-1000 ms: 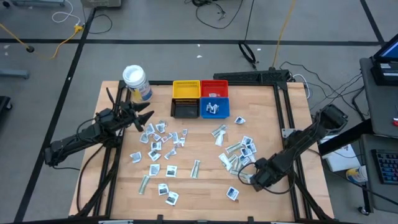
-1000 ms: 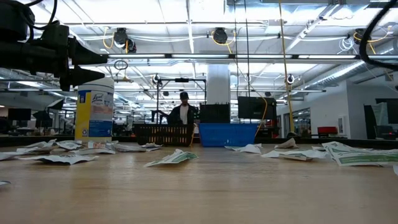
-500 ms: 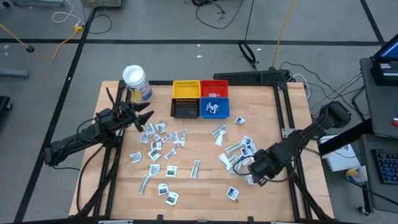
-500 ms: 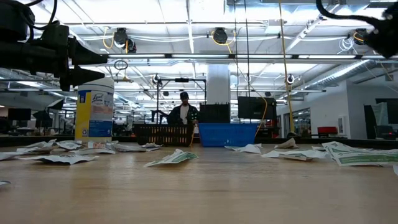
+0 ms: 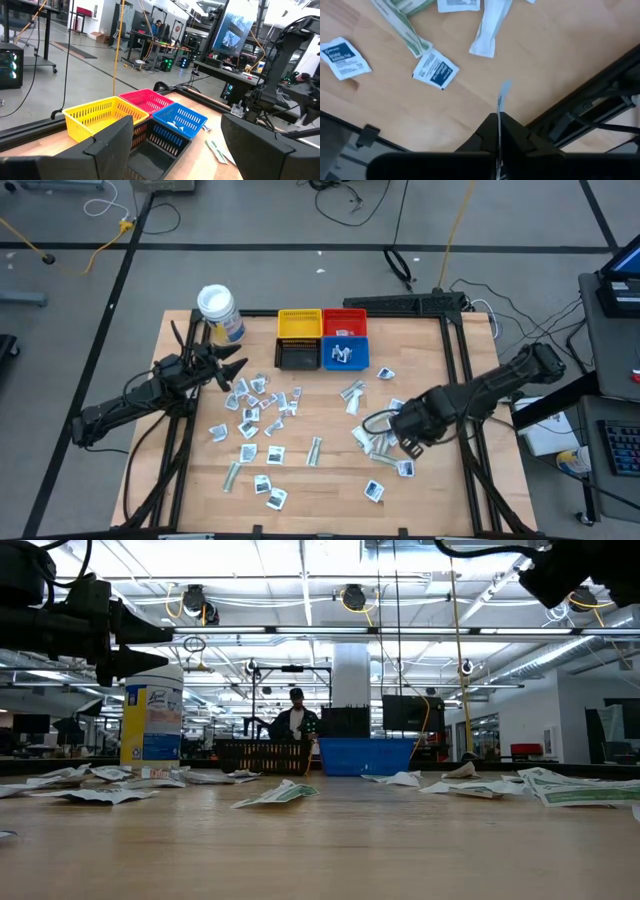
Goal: Pick & Place First Aid Supplies
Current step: Put the blue alcohol pad into the blue basket
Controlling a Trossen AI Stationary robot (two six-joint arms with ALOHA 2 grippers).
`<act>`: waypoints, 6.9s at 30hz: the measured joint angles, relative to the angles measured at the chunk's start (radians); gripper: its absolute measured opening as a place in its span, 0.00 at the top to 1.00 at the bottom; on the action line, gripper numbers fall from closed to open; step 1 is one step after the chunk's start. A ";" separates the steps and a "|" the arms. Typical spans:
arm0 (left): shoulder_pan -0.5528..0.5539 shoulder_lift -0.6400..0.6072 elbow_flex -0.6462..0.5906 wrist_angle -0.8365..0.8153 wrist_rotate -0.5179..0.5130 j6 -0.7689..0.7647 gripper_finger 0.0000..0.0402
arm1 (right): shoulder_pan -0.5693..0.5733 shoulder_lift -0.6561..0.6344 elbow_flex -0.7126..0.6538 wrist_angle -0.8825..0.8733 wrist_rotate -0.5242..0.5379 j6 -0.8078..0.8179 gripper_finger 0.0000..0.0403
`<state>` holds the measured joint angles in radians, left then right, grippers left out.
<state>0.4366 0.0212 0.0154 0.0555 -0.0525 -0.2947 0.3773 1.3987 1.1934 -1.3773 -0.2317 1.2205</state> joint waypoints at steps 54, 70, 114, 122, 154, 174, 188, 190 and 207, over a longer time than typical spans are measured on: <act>0.000 0.000 0.000 0.000 0.000 0.000 0.24 | -0.916 0.697 0.751 0.058 0.105 -0.859 1.00; 0.000 0.000 0.000 0.000 0.000 0.000 0.24 | -0.879 0.805 0.746 0.132 0.101 -0.886 0.91; 0.000 0.000 0.000 0.000 0.000 0.000 0.24 | -0.953 0.215 0.092 0.311 0.146 -1.072 0.54; 0.000 0.000 0.000 0.000 0.000 0.000 0.24 | -0.946 0.177 0.023 0.332 0.158 -1.086 0.54; 0.000 0.000 0.000 0.000 0.000 0.000 0.24 | -0.833 0.256 -0.247 0.711 0.213 -1.188 0.69; 0.000 0.000 0.000 0.000 0.000 0.000 0.24 | -0.847 0.245 -0.063 0.414 0.204 -1.104 0.99; 0.000 0.000 0.000 0.000 0.000 0.000 0.24 | -0.888 0.245 0.113 0.237 0.204 -0.798 0.99; 0.000 0.000 0.000 0.000 0.000 0.000 0.24 | -0.892 0.245 0.113 0.234 0.202 -0.766 0.99; 0.000 0.000 0.000 0.000 0.000 0.000 0.24 | -0.886 0.409 0.345 0.172 0.201 -0.710 1.00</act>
<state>0.4370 0.0215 0.0154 0.0555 -0.0525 -0.2947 -0.5091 1.8078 1.5381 -1.2051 -0.0311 0.5101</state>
